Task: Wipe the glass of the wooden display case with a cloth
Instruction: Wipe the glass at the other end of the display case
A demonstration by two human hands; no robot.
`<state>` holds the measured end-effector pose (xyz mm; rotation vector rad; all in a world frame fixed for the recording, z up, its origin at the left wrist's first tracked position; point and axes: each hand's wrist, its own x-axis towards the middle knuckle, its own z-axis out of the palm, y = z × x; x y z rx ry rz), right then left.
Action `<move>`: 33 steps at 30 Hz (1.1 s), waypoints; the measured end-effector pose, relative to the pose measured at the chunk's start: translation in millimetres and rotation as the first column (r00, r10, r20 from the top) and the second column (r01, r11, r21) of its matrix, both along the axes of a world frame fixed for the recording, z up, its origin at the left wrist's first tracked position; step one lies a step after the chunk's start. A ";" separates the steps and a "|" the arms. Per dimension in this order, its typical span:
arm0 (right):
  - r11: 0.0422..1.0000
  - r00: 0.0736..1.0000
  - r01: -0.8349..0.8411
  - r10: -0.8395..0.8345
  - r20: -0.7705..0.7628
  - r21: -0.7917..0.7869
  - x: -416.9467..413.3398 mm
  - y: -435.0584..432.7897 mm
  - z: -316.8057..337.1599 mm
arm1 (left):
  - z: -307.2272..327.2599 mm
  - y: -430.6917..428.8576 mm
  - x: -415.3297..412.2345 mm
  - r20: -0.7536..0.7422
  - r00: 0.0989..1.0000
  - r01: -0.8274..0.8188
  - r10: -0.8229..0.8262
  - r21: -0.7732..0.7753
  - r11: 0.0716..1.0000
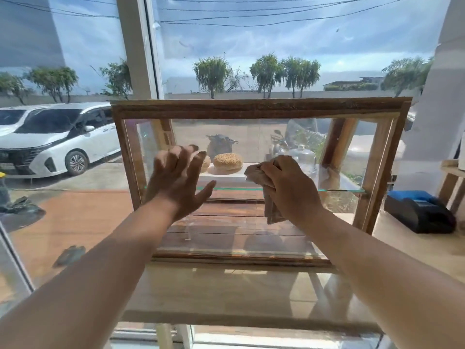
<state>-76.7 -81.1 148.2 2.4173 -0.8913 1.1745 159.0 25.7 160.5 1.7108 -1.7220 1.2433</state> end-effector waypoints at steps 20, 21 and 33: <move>0.783 0.956 -0.076 0.233 -0.177 0.617 0.8 7.7 -68.5 | -169.2 19.8 -51.0 -0.344 0.938 0.218 -0.042 0.493 0.842; 0.822 0.962 -0.075 0.209 -0.176 0.565 -2.5 6.8 -50.8 | -171.1 17.4 -57.7 -0.366 0.929 0.245 -0.054 0.498 0.832; 0.991 0.997 -0.032 0.040 0.061 -0.127 -12.4 -6.3 96.9 | -189.0 -1.8 -105.0 -0.416 0.909 0.281 0.020 0.649 0.707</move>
